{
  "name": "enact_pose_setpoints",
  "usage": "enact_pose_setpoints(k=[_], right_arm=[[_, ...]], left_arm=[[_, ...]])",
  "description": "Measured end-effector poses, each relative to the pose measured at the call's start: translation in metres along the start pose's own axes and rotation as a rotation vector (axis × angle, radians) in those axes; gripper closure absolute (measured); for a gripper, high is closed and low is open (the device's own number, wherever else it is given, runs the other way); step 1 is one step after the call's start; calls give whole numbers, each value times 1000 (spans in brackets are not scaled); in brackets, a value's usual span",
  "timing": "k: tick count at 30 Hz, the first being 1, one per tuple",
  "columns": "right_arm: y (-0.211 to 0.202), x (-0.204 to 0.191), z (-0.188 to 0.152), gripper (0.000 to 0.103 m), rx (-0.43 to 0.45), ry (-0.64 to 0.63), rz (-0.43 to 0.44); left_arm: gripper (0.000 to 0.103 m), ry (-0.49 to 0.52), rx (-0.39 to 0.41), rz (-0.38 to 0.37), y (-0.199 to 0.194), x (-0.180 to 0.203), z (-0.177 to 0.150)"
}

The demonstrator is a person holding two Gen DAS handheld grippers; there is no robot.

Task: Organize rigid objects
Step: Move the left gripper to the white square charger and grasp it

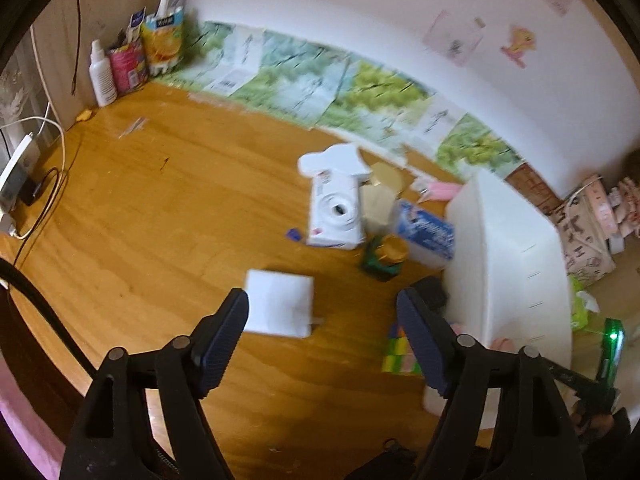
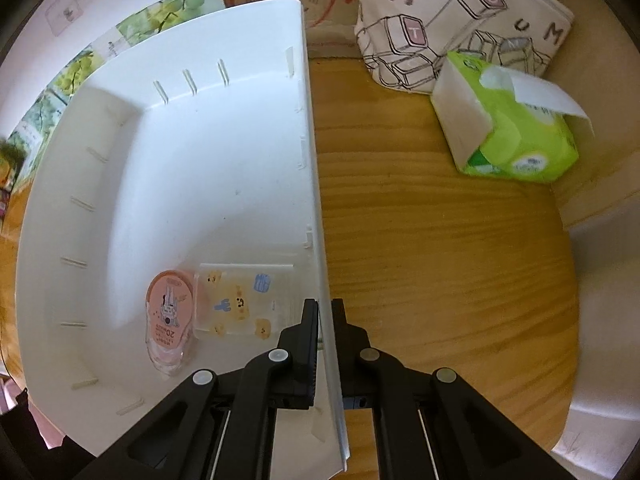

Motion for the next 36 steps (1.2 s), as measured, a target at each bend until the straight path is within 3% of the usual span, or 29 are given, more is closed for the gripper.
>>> enact_pose_setpoints(k=[13, 24, 36], right_arm=[[-2, 4, -7, 96, -20, 142, -22], [-8, 11, -13, 94, -6, 253, -24], [-15, -2, -21, 92, -13, 274, -64]], left_arm=[[19, 59, -227, 28, 41, -32, -13], [19, 137, -421, -4, 81, -28, -25], [19, 103, -436, -5, 99, -33, -20]])
Point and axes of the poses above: each gripper's, at about its wrist camera, not at the fingertips, and y roughly the way its jaws point, x to its right, z to its top, the point moved 7 cm from there along y, roughly the way its jaws point, and after that the axes turned 6 degrees about x, right-handed, at the moved point
